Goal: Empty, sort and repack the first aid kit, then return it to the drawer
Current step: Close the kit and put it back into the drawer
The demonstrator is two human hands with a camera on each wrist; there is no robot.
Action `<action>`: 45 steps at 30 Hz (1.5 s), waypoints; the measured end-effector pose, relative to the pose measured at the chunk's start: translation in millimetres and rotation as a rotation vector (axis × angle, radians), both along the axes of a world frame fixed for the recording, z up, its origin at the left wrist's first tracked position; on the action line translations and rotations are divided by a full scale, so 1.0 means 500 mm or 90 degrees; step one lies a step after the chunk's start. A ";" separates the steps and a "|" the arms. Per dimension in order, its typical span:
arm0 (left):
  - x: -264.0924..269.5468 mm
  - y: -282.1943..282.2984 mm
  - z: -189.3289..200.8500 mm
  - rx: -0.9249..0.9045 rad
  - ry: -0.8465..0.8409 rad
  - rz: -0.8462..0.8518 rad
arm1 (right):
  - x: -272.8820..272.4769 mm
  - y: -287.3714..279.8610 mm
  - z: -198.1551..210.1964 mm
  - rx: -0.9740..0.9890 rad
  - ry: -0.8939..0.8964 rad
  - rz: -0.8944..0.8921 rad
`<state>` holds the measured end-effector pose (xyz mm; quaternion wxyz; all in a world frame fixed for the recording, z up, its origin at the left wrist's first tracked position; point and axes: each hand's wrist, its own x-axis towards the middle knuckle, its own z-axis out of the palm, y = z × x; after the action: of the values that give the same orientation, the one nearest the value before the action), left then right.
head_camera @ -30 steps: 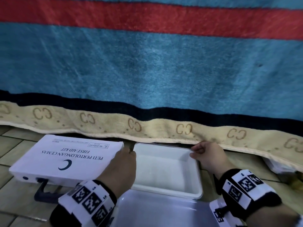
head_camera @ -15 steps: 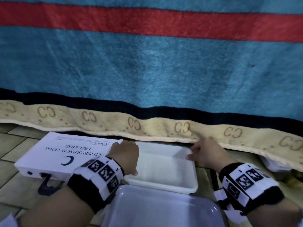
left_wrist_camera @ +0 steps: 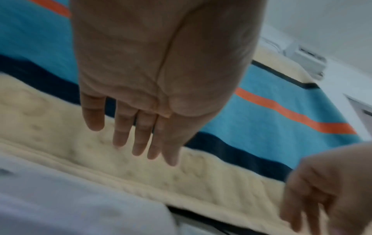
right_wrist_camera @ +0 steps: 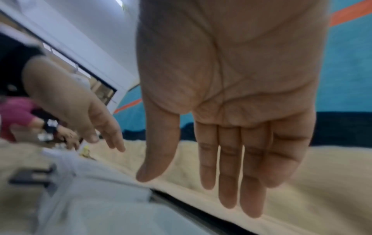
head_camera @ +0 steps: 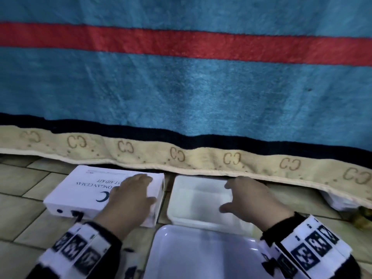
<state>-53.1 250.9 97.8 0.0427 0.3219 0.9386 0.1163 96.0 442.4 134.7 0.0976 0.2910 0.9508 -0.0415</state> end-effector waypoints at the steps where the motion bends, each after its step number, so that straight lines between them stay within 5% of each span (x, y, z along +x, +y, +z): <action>1: -0.022 -0.050 0.005 0.001 0.013 0.025 | -0.011 -0.032 0.006 -0.020 0.033 0.027; 5: -0.146 -0.234 -0.005 -0.065 0.024 0.135 | -0.088 -0.174 -0.004 -0.085 0.092 0.198; 8: -0.204 -0.294 -0.037 -0.119 -0.027 0.093 | -0.158 -0.265 -0.040 -0.004 0.025 0.253; 15: -0.246 -0.328 -0.077 -0.001 0.074 0.007 | -0.234 -0.367 -0.080 0.159 0.012 0.191; 22: -0.240 -0.343 -0.070 -0.058 0.068 -0.047 | -0.187 -0.398 -0.082 0.098 0.061 0.056; 24: -0.220 -0.353 -0.070 -0.052 0.053 -0.056 | -0.139 -0.442 -0.087 0.024 0.207 0.009; 27: -0.132 -0.376 -0.083 0.115 0.026 -0.096 | -0.044 -0.553 -0.122 -0.187 0.439 0.060; 29: -0.065 -0.395 -0.102 0.160 0.014 -0.144 | 0.010 -0.624 -0.167 -0.420 0.391 0.118; 32: -0.002 -0.415 -0.140 0.078 -0.077 -0.200 | 0.067 -0.677 -0.277 -0.664 0.224 0.148; 34: 0.015 -0.418 -0.164 -0.001 -0.133 -0.229 | 0.094 -0.669 -0.366 -0.726 0.169 0.049; 37: 0.028 -0.416 -0.187 -0.112 -0.126 -0.261 | 0.131 -0.623 -0.499 -0.763 0.188 -0.254; 41: 0.037 -0.416 -0.204 -0.195 -0.085 -0.259 | 0.150 -0.552 -0.605 -0.948 0.503 -0.799; 45: 0.034 -0.410 -0.203 -0.204 -0.096 -0.248 | 0.151 -0.506 -0.668 -1.048 0.610 -0.968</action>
<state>-36.0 45.8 -3.9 0.1846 0.4762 0.8595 -0.0206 171.5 189.6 -199.5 -0.1571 0.5800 0.1670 -0.7817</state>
